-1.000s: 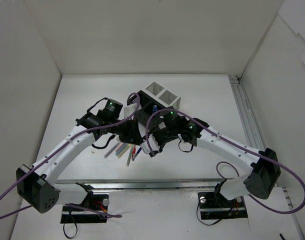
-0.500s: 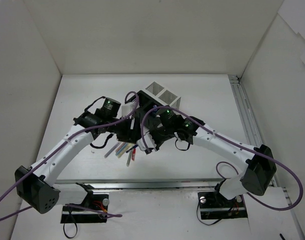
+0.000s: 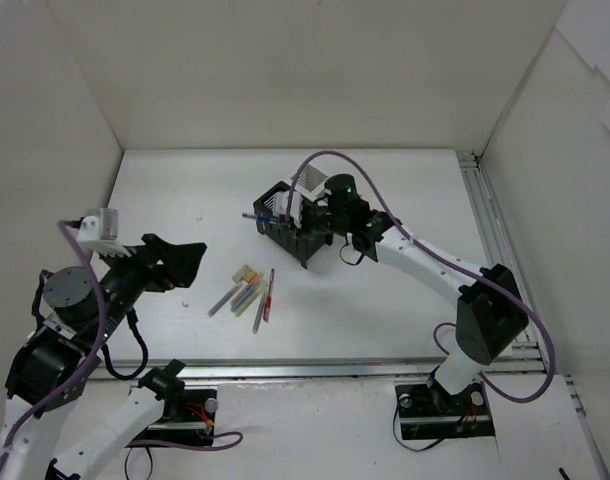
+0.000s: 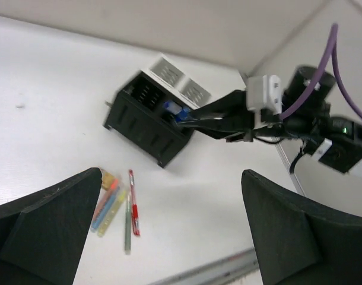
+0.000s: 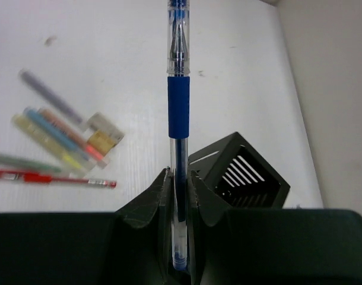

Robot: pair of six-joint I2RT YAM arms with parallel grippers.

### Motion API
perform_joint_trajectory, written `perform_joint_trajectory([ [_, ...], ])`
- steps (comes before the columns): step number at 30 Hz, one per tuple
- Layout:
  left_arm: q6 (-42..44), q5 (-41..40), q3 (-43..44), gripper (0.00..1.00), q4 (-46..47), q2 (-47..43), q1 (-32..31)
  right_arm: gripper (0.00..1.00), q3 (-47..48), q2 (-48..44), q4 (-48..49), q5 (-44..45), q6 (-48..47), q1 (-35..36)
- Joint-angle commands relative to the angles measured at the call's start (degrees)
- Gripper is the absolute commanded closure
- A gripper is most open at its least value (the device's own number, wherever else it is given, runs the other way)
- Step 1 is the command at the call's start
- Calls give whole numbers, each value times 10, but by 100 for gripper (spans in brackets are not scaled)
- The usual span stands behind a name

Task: Sort the stationery into containers
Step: Place the pen in the storage box.

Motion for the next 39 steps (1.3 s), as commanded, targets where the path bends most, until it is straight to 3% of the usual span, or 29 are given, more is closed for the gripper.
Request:
perform_joint_trajectory([
  [1,-44,-145,-22,0,-6,10,9,100,6,32,286,31,290,-33],
  [4,-50,-165,-36,0,-19,21,9,100,55,90,354,109,420,-40],
  [11,-57,-208,-71,0,-24,25,9,98,137,193,439,202,469,-51],
  [16,-61,-208,-82,0,-24,26,14,97,182,261,447,176,481,-61],
  [39,-65,-203,-104,0,-29,25,20,87,85,290,474,160,462,-67],
])
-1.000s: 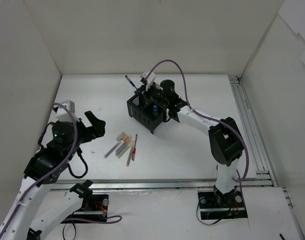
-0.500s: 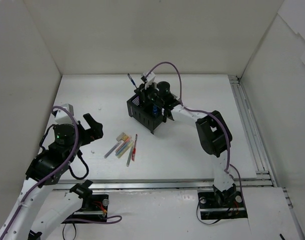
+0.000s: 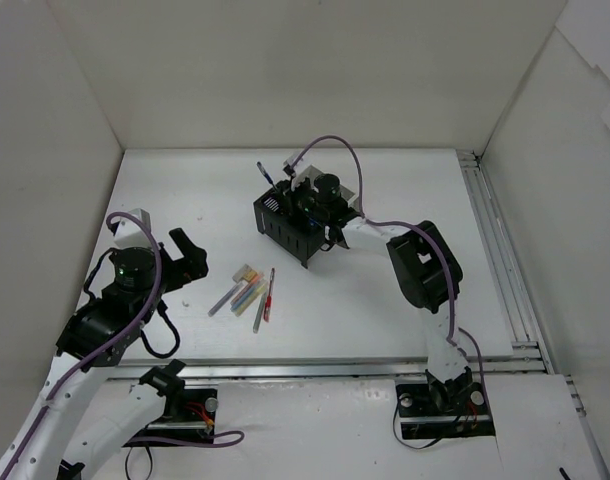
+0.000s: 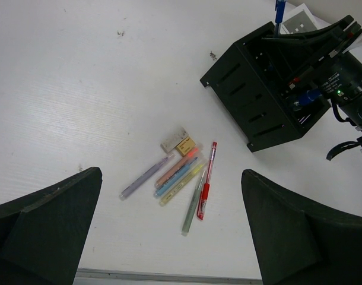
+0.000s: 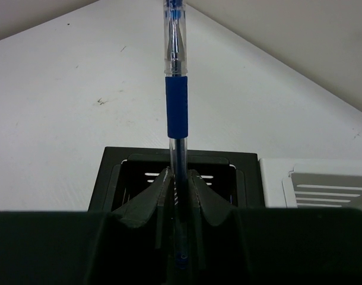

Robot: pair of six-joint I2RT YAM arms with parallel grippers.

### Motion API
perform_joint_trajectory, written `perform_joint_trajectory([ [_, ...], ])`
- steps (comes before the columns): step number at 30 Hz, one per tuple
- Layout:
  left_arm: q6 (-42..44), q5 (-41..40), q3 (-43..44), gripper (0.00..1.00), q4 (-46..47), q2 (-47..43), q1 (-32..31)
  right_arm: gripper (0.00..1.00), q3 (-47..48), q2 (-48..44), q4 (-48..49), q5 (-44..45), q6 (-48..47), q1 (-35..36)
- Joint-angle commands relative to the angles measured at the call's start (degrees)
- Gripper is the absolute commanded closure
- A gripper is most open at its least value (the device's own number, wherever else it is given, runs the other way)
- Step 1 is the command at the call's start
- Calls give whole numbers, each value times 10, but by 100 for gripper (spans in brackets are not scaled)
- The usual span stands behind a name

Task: Sort the stationery into containers
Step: Place the pen in the storage box.

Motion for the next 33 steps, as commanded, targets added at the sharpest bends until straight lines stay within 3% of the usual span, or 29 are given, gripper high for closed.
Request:
perform_joint_trajectory([
  [1,-8,-6,5,0,16,2,3,86,-5,-9,67,-9,7,-3],
  [16,-5,-5,-2,0,19,5,3,63,-32,-26,82,-18,15,-4],
  [20,22,25,-5,0,34,19,3,46,-30,-58,82,-22,24,-3],
  [28,88,142,-29,0,72,78,3,27,-44,-168,82,-31,40,-4],
  [32,93,225,-59,0,109,101,-11,2,-71,-219,82,-15,45,-3],
  [33,93,234,-64,0,125,106,-24,2,-77,-240,82,-4,47,-1],
])
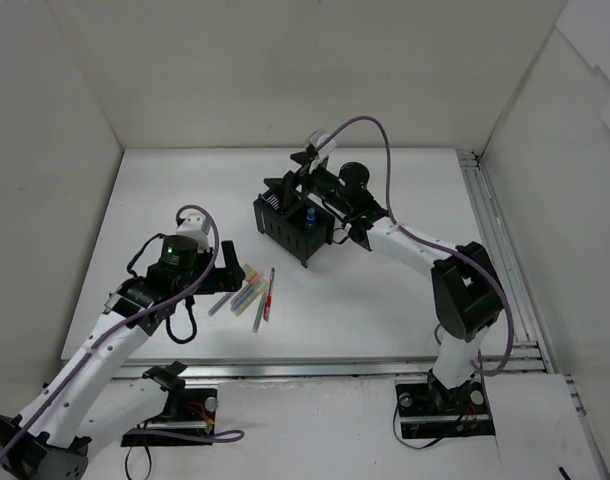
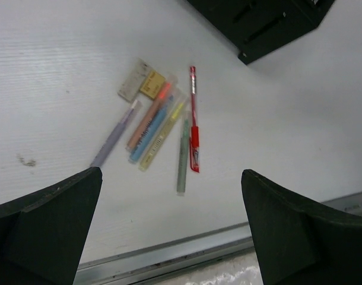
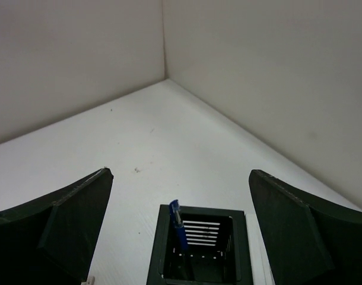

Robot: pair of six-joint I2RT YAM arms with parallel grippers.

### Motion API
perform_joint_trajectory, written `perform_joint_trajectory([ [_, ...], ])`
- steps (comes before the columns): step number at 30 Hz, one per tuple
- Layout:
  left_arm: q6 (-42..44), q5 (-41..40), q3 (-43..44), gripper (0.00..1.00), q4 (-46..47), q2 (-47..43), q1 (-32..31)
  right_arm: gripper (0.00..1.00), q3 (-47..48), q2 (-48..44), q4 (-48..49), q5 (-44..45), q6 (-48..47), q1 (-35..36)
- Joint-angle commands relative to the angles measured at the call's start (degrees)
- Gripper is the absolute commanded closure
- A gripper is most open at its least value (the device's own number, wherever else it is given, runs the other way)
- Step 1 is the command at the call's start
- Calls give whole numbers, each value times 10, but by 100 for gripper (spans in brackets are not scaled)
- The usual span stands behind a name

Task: Sort the stationery into containers
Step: Place the pen in the storage box, then pick up the pen from the center of the board.

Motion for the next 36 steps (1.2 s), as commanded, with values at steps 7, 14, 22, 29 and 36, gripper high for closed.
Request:
perform_joint_trajectory([
  [7,18,113,-34,0,141,90,-119,2,-137,-204,48,197,41,-11],
  [14,9,89,5,0,151,248,-179,2,-265,-332,5,352,62,-17],
  [22,-7,68,11,4,157,336,-189,2,-308,-411,-107,440,59,-18],
  [29,-21,21,24,6,134,383,-194,2,-313,-430,-149,476,44,-19],
  [36,-24,6,31,13,135,415,-194,2,-314,-434,-161,503,37,-21],
])
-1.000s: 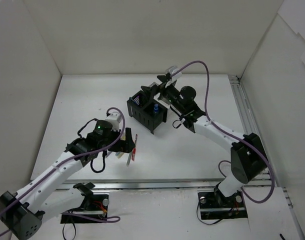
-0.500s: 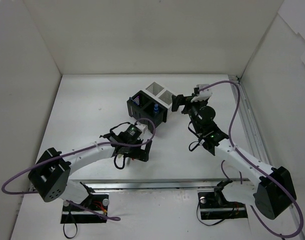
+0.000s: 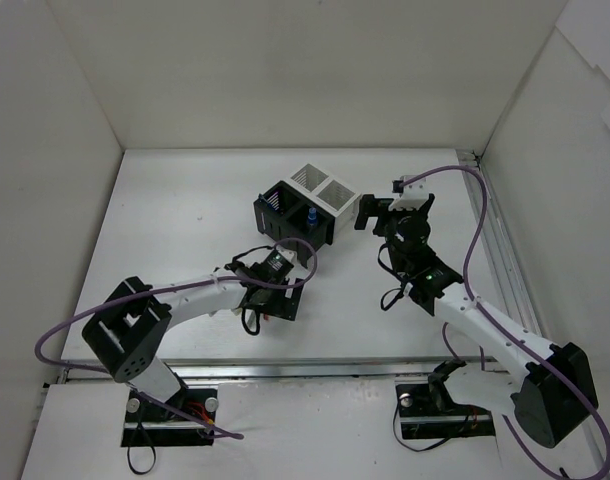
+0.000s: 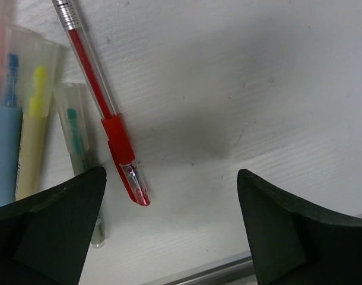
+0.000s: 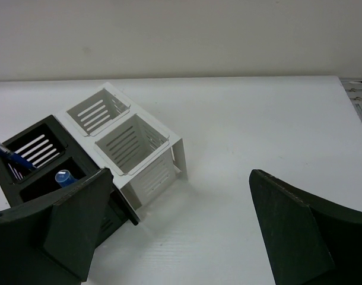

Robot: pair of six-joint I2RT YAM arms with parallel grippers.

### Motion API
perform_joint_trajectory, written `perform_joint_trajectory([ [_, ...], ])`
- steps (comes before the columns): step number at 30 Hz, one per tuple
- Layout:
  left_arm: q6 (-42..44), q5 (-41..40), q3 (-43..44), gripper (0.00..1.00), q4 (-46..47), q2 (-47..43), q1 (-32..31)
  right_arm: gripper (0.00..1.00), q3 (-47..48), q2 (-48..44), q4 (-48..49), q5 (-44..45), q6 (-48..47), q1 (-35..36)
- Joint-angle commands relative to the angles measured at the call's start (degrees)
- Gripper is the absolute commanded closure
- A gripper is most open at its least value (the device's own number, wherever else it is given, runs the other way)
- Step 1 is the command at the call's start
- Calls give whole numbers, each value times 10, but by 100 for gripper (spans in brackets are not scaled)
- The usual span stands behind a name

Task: Sort the stationery into containers
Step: Pick up the pen from the center of the board.

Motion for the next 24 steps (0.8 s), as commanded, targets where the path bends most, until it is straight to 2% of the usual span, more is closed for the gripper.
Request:
perform_joint_trajectory([
  [1,-8,-21,36,15,4,12,-10,2,5,-19,24,37,-8,-4],
  [3,-8,-21,46,22,-3,26,-10,2,5,-19,23,40,-10,-4],
  [4,-9,-43,51,28,-12,30,-17,2,5,-19,21,41,-10,-3],
  [6,-15,-65,60,33,-24,37,-17,2,3,-19,17,47,-13,-5],
  [7,-19,-73,65,39,-40,40,-24,2,4,-17,16,49,-15,-4],
  [12,-21,-89,84,48,-51,47,-36,2,7,-17,-6,64,-14,-4],
  [15,-20,-86,88,62,-50,60,-36,2,5,-33,-16,66,-13,-5],
  [17,-20,-85,88,66,-49,70,-36,2,1,-43,-27,62,-12,-6],
  [21,-16,-85,97,98,-47,81,-36,2,-5,-71,-55,50,-18,-4],
  [24,-9,-91,99,99,-49,73,-36,2,-14,-96,-64,25,-31,-5],
])
